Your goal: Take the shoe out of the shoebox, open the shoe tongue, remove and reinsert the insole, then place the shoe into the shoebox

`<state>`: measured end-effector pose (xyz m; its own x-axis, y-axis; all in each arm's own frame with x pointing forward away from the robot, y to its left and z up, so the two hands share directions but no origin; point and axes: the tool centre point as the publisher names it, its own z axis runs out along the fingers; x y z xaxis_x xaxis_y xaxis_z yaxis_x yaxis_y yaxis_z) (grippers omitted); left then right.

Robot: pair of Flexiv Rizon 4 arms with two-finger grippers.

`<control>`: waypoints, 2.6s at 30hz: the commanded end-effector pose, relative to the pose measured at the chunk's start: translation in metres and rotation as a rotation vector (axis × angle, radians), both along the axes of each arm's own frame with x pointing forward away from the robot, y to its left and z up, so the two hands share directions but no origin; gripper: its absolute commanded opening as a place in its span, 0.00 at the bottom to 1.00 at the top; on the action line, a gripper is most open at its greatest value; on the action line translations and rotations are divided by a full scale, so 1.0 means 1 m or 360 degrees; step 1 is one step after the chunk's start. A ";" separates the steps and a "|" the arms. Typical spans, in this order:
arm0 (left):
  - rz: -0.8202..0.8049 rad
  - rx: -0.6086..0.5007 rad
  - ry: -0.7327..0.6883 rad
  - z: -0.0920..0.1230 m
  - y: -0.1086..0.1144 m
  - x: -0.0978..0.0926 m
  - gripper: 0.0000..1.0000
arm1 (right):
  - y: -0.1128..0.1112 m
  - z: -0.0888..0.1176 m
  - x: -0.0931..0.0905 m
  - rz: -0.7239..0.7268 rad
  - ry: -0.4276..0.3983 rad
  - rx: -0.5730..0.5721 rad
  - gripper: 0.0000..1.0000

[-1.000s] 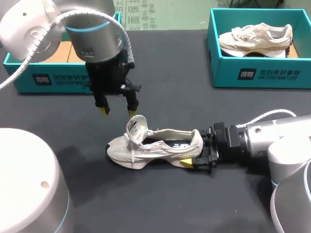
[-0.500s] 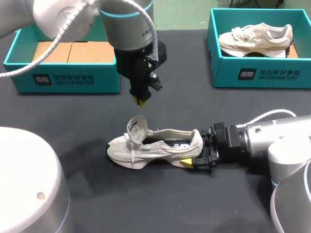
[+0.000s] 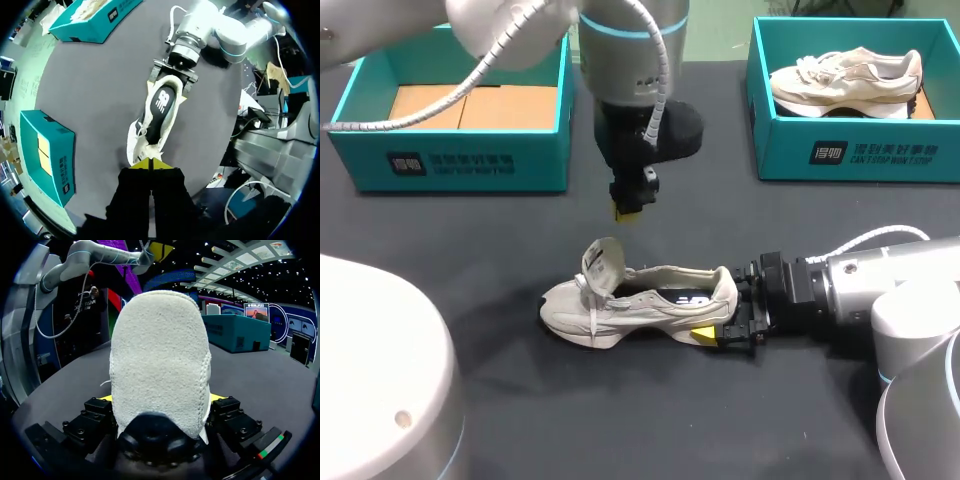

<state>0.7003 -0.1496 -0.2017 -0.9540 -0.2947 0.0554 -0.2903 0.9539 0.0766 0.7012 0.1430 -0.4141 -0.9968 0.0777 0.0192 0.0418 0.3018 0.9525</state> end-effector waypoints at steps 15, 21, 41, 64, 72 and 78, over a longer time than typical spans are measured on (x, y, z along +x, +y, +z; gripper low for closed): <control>-0.0325 -0.0121 0.0146 -0.037 -0.032 -0.005 0.00 | 0.001 -0.001 0.000 -0.0001 0.0003 -0.0008 0.00; -0.0391 -0.0103 0.0163 -0.076 -0.052 -0.005 0.00 | 0.001 -0.001 0.000 -0.0001 0.0003 -0.0008 0.00; -0.0563 -0.0132 0.0140 -0.122 -0.064 -0.013 0.00 | 0.001 -0.001 0.000 -0.0001 0.0003 -0.0008 0.00; -0.0577 -0.0064 0.0304 -0.175 -0.057 -0.010 0.00 | 0.001 -0.001 0.000 -0.0001 0.0003 -0.0008 0.00; -0.0640 -0.0102 0.0392 -0.177 -0.048 -0.018 0.00 | 0.001 -0.001 0.000 -0.0001 0.0003 -0.0008 0.00; -0.0614 -0.0079 0.0275 -0.182 -0.046 -0.024 0.00 | 0.001 -0.001 0.000 -0.0001 0.0003 -0.0008 0.00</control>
